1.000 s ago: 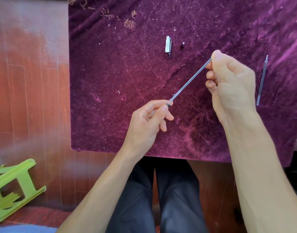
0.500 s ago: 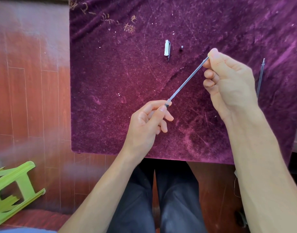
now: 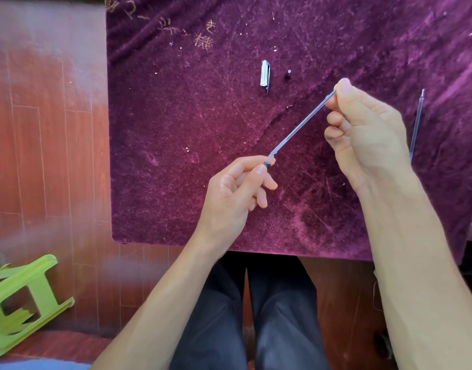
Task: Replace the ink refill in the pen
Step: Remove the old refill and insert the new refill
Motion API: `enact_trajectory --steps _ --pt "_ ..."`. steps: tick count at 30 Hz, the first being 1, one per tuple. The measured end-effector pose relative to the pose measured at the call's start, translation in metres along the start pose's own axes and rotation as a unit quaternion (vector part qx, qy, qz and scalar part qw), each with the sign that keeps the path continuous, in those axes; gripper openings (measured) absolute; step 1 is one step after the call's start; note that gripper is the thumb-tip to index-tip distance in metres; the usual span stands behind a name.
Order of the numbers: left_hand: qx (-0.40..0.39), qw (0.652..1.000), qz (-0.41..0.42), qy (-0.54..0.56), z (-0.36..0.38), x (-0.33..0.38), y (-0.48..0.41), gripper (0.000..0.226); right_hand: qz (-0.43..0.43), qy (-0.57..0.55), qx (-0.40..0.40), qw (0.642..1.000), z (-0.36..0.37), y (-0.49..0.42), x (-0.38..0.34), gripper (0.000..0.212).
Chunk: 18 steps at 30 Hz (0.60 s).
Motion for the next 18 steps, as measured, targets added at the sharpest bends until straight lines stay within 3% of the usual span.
enact_trajectory --steps 18 --pt "-0.011 0.999 -0.027 0.012 0.007 -0.008 -0.005 0.022 -0.063 0.094 -0.061 0.992 0.014 -0.007 -0.018 0.015"
Point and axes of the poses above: each hand's wrist, its own y-axis away from the middle knuckle, its own z-axis out of the palm, x = y × z, the point moved 9 cm from there along -y, towards the middle knuckle, and after that the axes turned 3 degrees about -x, right-handed, at the moved point
